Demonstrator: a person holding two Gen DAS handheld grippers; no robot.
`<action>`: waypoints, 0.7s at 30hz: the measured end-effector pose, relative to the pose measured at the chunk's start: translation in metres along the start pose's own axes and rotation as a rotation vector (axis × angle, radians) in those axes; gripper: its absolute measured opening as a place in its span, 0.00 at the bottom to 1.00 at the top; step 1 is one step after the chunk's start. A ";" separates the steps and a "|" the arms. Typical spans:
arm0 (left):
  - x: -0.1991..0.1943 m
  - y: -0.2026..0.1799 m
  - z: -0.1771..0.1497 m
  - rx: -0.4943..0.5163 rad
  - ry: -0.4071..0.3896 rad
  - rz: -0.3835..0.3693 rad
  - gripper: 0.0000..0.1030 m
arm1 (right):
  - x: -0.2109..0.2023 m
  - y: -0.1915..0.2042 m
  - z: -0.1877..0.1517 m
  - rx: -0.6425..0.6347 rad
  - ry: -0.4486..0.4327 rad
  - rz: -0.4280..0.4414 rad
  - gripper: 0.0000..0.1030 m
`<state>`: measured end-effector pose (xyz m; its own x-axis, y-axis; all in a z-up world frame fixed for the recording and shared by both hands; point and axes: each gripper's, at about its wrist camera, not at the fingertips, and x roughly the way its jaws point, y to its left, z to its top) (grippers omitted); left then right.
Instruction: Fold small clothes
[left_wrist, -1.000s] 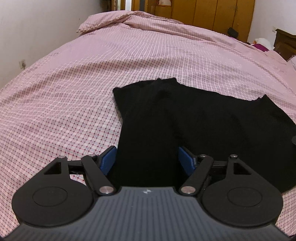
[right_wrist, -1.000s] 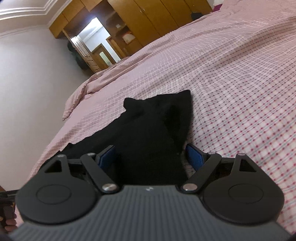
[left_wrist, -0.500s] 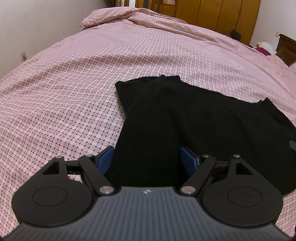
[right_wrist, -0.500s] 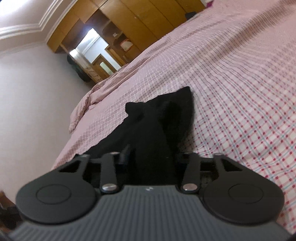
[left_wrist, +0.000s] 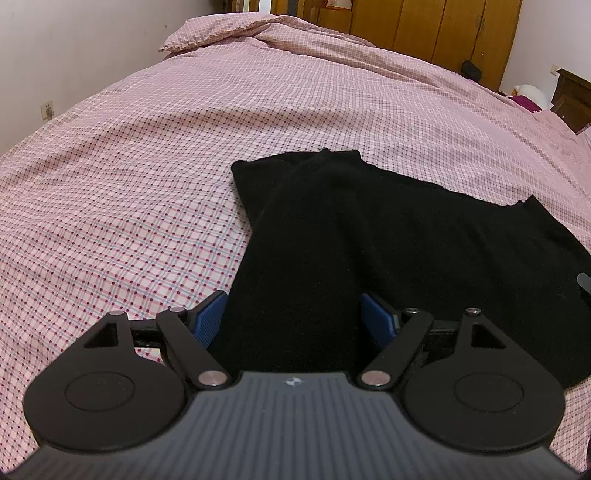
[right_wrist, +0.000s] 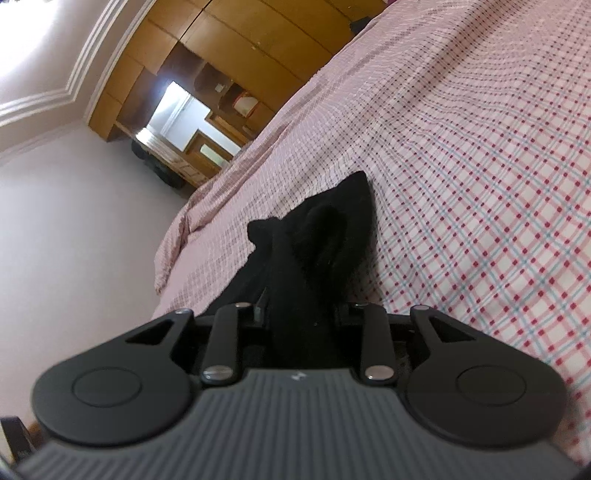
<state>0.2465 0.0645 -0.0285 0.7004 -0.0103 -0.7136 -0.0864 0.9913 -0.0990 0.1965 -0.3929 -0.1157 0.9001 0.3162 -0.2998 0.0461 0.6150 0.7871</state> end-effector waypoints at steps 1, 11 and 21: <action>-0.001 0.000 0.000 0.000 0.002 -0.001 0.80 | 0.000 0.001 0.000 0.000 -0.002 0.001 0.31; -0.012 0.007 0.003 0.001 0.009 0.000 0.80 | -0.003 0.020 0.004 0.007 -0.041 0.004 0.23; -0.026 0.021 0.006 -0.015 -0.007 -0.001 0.80 | 0.004 0.082 0.008 -0.083 -0.059 0.002 0.22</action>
<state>0.2307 0.0867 -0.0078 0.7054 -0.0101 -0.7087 -0.0967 0.9892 -0.1103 0.2072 -0.3466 -0.0482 0.9240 0.2765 -0.2640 0.0099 0.6731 0.7395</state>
